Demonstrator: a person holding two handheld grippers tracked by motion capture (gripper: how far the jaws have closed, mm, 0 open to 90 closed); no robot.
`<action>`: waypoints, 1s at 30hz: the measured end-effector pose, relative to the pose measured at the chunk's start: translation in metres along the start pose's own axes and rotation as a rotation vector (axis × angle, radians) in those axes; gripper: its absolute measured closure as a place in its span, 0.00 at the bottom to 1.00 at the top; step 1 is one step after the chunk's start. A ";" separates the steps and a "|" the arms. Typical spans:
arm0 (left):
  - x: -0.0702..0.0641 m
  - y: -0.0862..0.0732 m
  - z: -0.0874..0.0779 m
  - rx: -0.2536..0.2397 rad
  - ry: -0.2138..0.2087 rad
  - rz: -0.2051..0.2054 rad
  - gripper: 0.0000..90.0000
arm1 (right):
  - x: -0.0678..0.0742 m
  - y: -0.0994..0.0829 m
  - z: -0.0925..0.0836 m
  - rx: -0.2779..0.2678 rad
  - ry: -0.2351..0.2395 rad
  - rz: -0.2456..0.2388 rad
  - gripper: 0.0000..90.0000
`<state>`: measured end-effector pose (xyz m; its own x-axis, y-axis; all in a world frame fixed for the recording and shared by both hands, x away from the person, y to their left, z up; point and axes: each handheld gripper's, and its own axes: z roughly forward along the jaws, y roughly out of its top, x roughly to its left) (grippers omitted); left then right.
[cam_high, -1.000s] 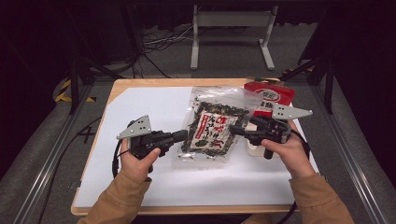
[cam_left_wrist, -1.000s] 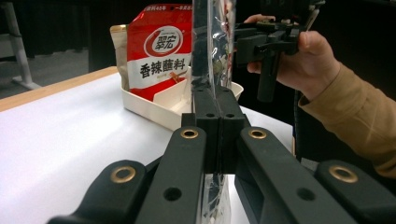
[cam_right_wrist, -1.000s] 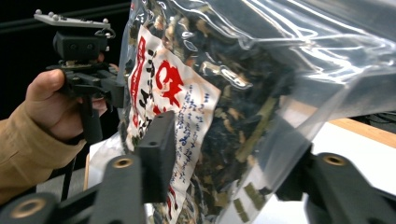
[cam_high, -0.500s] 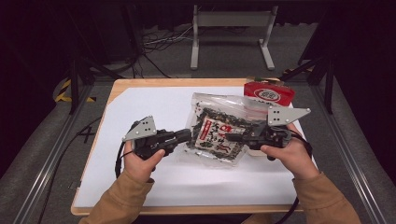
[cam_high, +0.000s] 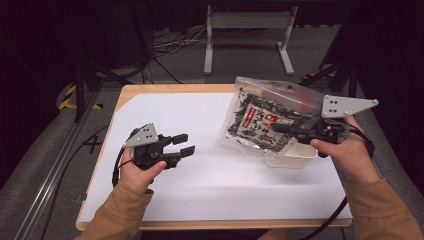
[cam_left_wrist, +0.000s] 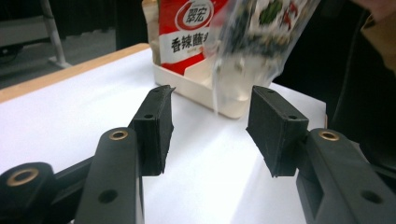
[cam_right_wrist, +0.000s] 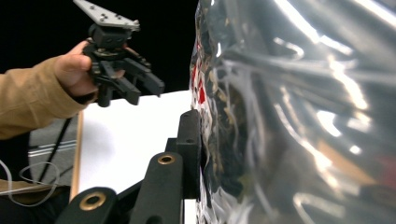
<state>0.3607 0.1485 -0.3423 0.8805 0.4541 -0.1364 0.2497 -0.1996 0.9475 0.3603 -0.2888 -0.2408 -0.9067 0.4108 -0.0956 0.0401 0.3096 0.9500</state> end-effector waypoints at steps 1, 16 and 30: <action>0.001 -0.001 -0.001 0.002 0.004 -0.004 0.56 | -0.002 0.002 -0.004 0.002 -0.012 -0.004 0.81; 0.011 -0.008 -0.013 0.037 0.062 0.003 0.48 | -0.024 0.010 -0.030 0.077 -0.142 0.003 0.81; 0.015 -0.010 -0.013 0.062 0.113 0.021 0.33 | -0.044 -0.007 -0.042 0.148 -0.313 0.083 0.81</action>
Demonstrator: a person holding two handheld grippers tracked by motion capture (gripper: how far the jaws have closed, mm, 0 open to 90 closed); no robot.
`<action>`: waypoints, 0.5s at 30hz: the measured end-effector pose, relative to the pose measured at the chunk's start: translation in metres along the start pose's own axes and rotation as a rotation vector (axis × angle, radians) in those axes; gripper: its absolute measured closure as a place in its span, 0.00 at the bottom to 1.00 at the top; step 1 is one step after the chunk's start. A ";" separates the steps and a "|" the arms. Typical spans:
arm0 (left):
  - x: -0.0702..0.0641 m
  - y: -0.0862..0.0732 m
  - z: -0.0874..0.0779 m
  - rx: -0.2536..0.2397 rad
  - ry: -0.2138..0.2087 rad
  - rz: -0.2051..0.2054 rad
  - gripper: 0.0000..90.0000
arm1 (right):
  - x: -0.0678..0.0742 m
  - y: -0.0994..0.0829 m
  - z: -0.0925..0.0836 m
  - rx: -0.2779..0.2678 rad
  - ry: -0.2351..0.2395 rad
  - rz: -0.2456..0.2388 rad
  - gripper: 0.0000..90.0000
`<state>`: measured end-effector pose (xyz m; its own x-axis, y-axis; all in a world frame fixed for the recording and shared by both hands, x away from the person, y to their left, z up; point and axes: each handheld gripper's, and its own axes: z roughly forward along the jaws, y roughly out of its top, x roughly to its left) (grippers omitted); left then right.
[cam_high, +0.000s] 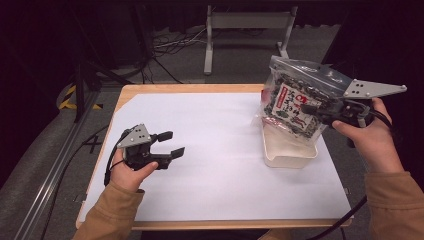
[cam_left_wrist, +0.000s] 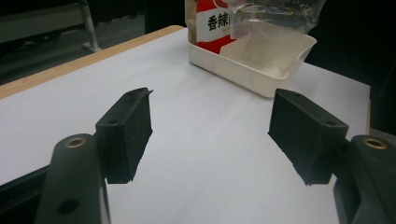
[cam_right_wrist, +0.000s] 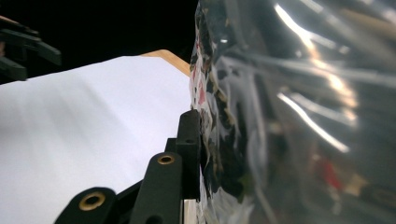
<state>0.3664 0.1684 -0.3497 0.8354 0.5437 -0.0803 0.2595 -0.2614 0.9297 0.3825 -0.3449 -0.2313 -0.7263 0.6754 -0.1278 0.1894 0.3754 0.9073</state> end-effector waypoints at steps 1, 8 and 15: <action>0.000 0.000 0.000 0.003 0.000 -0.004 0.33 | -0.001 -0.002 0.000 0.005 -0.009 0.007 0.81; 0.001 -0.001 -0.001 0.010 0.000 -0.014 0.32 | -0.010 -0.016 0.006 0.056 -0.062 0.056 0.81; 0.003 -0.002 -0.001 0.011 0.007 -0.012 0.31 | -0.014 -0.029 0.014 0.079 -0.066 0.082 0.81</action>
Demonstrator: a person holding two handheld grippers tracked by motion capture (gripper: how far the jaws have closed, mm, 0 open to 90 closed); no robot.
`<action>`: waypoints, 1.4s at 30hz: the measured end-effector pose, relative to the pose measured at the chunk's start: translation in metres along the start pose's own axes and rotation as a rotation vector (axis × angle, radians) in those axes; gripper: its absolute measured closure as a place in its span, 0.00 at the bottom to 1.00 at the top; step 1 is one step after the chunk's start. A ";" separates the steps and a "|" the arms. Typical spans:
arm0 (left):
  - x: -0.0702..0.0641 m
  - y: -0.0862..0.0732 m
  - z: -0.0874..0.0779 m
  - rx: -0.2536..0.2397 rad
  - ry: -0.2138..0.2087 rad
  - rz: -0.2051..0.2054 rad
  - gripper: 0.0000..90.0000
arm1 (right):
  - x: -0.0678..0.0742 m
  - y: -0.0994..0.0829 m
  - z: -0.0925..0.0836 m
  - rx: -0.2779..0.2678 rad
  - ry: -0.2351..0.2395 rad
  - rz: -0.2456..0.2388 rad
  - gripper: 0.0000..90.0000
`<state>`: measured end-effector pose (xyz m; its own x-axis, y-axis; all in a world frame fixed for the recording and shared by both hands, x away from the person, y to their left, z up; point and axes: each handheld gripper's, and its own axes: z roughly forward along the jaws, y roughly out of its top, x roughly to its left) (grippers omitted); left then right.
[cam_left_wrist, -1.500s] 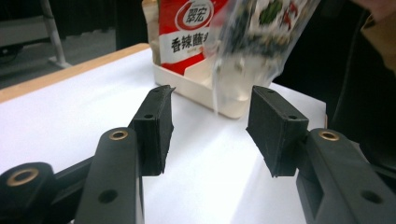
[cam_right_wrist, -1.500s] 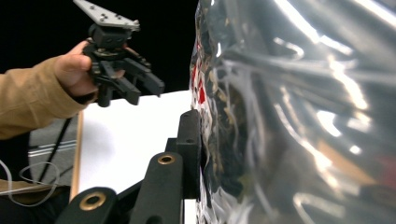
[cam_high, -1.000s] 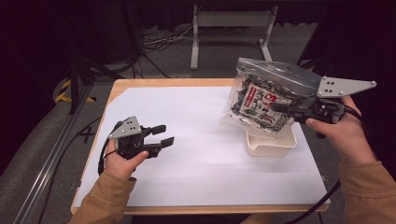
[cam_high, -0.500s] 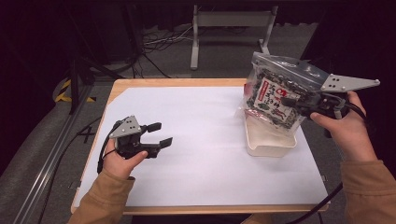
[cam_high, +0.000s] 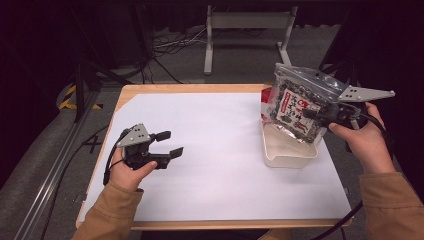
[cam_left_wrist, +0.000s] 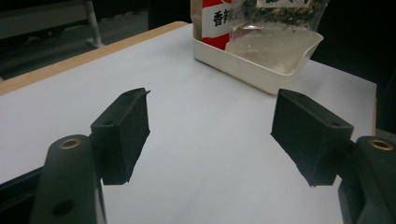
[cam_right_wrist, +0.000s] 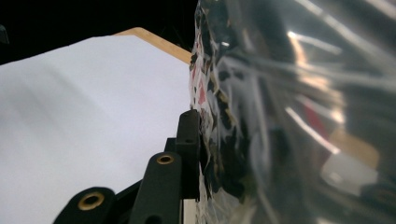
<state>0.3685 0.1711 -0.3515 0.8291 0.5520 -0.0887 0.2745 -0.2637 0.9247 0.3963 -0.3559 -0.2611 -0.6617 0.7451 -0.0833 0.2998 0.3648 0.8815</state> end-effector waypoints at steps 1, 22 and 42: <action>0.000 0.000 0.000 -0.002 -0.001 -0.009 0.31 | 0.001 -0.002 0.003 0.017 -0.009 -0.004 0.80; 0.000 -0.002 0.001 0.012 0.010 -0.007 0.28 | 0.007 -0.029 0.034 0.123 -0.039 -0.013 0.81; 0.001 -0.004 0.003 0.020 0.014 -0.016 0.26 | 0.000 -0.052 0.046 0.117 -0.033 0.050 0.80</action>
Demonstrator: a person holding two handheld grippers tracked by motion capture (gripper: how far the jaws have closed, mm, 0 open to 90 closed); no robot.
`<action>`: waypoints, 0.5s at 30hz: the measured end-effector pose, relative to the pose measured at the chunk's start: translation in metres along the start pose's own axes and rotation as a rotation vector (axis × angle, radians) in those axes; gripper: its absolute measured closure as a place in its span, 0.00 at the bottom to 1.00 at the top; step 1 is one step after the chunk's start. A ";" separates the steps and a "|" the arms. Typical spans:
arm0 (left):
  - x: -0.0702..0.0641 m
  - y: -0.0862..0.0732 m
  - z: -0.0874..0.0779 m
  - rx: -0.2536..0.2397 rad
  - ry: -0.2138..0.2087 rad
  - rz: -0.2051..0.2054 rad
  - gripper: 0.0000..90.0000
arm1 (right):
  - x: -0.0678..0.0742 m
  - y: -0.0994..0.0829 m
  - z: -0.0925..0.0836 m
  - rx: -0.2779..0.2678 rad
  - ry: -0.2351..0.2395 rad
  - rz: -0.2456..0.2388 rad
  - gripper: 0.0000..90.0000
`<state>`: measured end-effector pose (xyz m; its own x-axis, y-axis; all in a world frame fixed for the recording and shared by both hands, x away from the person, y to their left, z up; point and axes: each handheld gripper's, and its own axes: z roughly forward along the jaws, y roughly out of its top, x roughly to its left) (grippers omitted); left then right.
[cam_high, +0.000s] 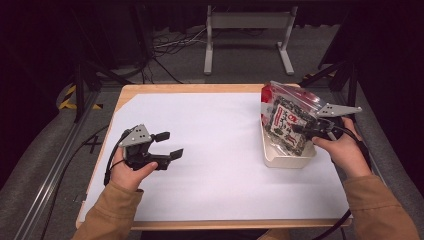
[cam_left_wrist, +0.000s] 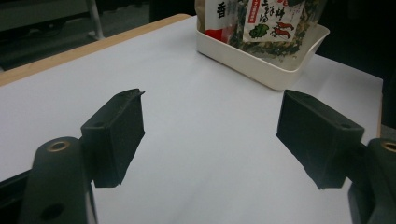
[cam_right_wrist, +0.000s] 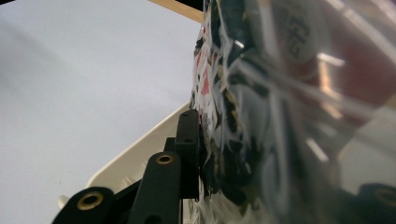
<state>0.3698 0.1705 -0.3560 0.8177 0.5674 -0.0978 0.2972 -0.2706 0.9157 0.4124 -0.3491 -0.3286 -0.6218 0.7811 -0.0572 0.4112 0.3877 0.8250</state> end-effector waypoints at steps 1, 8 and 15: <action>0.000 0.000 0.000 0.000 0.001 -0.002 0.25 | 0.000 0.001 -0.001 -0.002 0.000 0.004 0.79; 0.002 -0.001 -0.001 -0.002 0.004 0.001 0.22 | -0.005 0.000 -0.013 -0.091 -0.016 0.072 0.61; 0.001 -0.005 -0.007 -0.003 0.011 -0.001 0.21 | -0.005 -0.015 -0.031 -0.156 -0.062 0.112 0.32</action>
<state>0.3653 0.1778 -0.3578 0.8120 0.5760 -0.0941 0.2962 -0.2678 0.9168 0.3891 -0.3738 -0.3230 -0.5341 0.8454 0.0094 0.3645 0.2202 0.9048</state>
